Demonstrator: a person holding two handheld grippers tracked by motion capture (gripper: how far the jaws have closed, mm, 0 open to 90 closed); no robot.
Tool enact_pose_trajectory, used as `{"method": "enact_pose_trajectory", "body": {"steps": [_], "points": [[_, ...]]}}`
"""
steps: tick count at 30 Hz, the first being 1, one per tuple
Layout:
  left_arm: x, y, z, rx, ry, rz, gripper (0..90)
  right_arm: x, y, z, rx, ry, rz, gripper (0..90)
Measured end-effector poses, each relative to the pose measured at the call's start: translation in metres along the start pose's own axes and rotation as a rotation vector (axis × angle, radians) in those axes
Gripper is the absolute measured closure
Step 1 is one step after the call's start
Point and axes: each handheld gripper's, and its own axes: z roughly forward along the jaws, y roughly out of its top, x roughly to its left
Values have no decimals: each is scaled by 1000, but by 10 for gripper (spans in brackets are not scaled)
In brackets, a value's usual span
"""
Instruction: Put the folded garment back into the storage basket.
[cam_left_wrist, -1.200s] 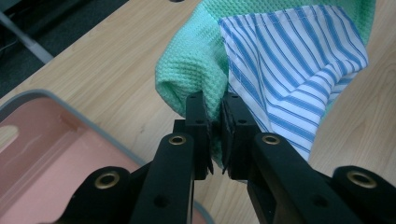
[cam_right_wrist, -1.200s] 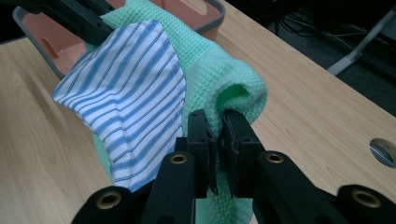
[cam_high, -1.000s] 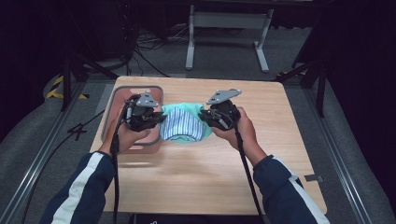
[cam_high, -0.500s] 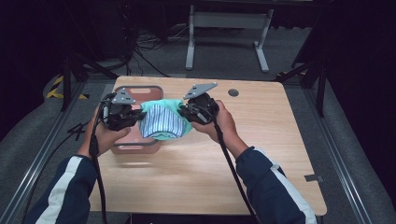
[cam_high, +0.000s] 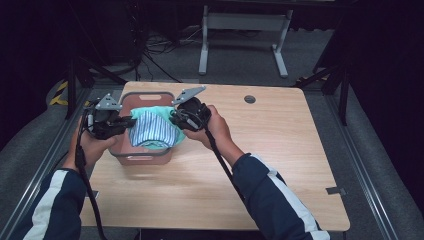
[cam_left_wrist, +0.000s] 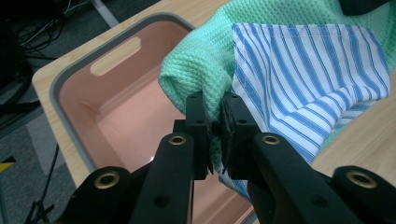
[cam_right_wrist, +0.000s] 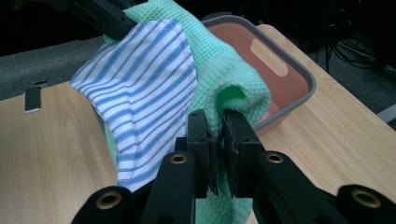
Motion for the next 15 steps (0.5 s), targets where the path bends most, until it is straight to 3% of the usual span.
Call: {"method": "enact_pose_trajectory", "body": {"steps": [15], "points": [[23,-18,3,31,66,-27,826,10,12,35,3,24,0,817]]}}
